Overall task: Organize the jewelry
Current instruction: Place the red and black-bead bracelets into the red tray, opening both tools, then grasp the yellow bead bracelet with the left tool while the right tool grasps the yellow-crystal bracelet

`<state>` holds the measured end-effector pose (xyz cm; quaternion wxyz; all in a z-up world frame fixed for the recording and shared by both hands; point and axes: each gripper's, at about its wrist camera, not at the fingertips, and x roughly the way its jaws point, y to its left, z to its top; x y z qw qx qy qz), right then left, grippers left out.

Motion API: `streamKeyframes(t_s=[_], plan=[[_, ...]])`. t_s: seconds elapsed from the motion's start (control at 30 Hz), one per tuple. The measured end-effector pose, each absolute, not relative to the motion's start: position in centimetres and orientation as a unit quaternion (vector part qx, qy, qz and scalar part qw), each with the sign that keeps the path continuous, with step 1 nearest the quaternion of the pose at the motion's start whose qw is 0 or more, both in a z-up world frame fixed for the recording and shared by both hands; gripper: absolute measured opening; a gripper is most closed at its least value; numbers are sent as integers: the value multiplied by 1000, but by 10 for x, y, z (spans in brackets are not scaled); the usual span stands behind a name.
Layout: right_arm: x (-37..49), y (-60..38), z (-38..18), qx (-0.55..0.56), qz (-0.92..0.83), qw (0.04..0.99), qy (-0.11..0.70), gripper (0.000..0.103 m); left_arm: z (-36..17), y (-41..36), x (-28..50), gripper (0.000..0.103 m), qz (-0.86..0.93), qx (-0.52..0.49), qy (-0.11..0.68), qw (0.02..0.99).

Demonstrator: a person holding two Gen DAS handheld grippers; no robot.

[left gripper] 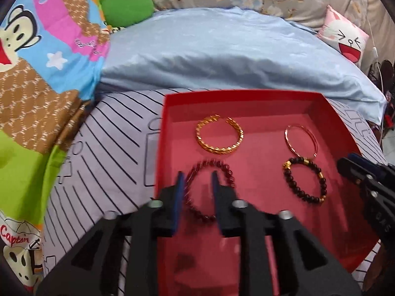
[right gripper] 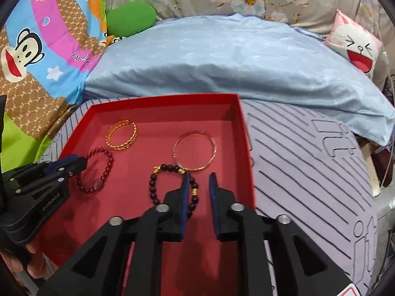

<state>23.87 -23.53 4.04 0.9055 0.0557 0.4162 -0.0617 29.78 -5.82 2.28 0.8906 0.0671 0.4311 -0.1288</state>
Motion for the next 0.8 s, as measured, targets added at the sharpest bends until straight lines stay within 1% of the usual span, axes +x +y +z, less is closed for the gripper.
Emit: streamKeyframes(t_s=[0.03,0.1,0.17,0.33,0.47,0.67,0.8], plan=[[233,-236,45,56,-62,909,408,34,27,-56,294,43,-122,65,425,895],[219,-232,55,55,-61,917,391,39,36,-54,286,48,-119,62,408,903],[207,-227,64,55,-58,922,378,40,45,-52,278,53,-111,63,398,908],[164,-213,84,64,-37,931,357,41,69,-48,238,53,-108,68,370,920],[126,-208,92,80,-27,932,352,41,78,-43,204,55,-105,68,362,924],[86,-203,87,87,-26,927,364,41,73,-29,158,55,-109,48,380,917],[59,-200,76,90,-28,922,376,41,63,-24,134,55,-104,55,390,913]])
